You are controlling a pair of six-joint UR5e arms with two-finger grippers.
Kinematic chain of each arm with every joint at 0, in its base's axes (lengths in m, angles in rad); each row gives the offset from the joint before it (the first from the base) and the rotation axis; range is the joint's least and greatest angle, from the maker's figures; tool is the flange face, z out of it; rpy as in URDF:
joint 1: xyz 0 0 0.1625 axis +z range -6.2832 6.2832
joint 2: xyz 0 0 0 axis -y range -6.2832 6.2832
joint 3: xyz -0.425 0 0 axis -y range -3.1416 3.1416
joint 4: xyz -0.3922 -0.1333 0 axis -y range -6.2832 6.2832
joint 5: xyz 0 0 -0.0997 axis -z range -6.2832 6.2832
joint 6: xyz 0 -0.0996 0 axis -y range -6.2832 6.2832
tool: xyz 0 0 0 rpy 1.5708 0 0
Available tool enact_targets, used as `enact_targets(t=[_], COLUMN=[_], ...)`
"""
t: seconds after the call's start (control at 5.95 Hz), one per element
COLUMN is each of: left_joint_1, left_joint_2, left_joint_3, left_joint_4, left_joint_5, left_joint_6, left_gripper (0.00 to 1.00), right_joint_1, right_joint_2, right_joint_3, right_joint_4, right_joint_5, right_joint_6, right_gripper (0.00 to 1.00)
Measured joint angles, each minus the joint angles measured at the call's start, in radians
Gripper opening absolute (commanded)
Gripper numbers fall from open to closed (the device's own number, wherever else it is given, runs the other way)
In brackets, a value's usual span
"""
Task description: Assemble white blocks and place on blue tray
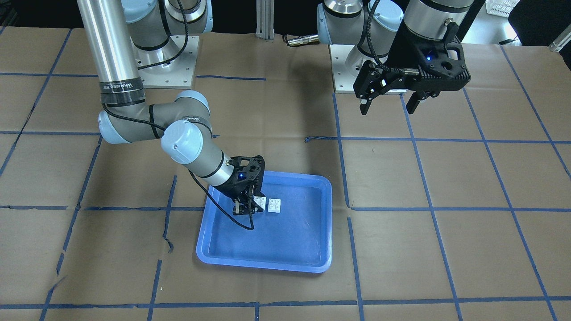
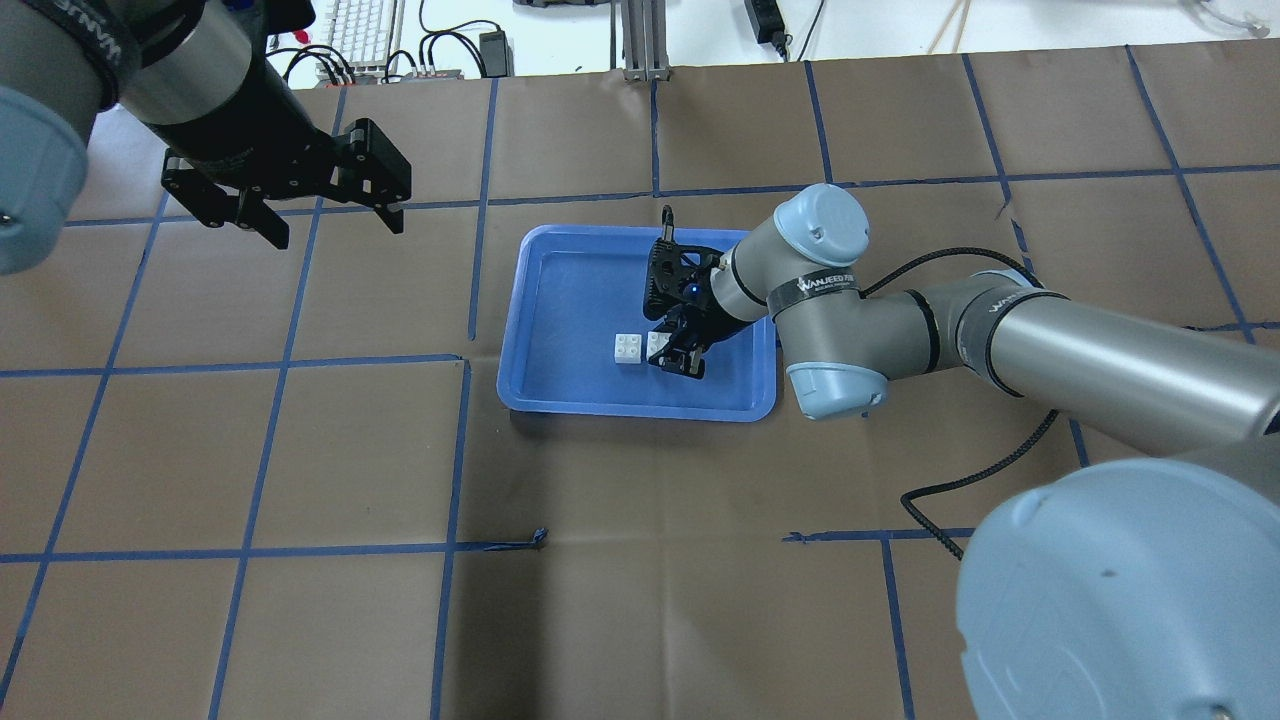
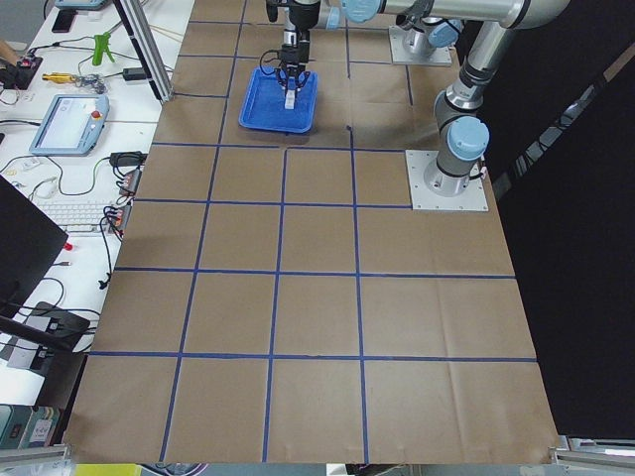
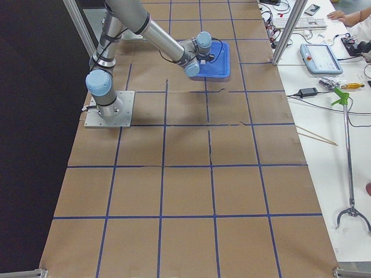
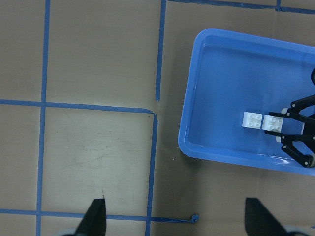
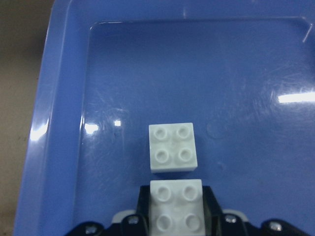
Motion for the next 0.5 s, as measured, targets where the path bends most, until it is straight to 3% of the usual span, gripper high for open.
enact_targets(t=[0.5], left_joint_1=[0.001], left_joint_2=[0.003], left_joint_3=[0.001], left_joint_4=[0.000], left_joint_5=[0.000], left_joint_6=[0.000], left_gripper=[0.99], right_joint_1=[0.005], right_joint_2=[0.007], right_joint_3=[-0.001], right_joint_4=[-0.002], right_joint_5=[0.003], right_joint_6=[0.003], right_gripper=[0.27])
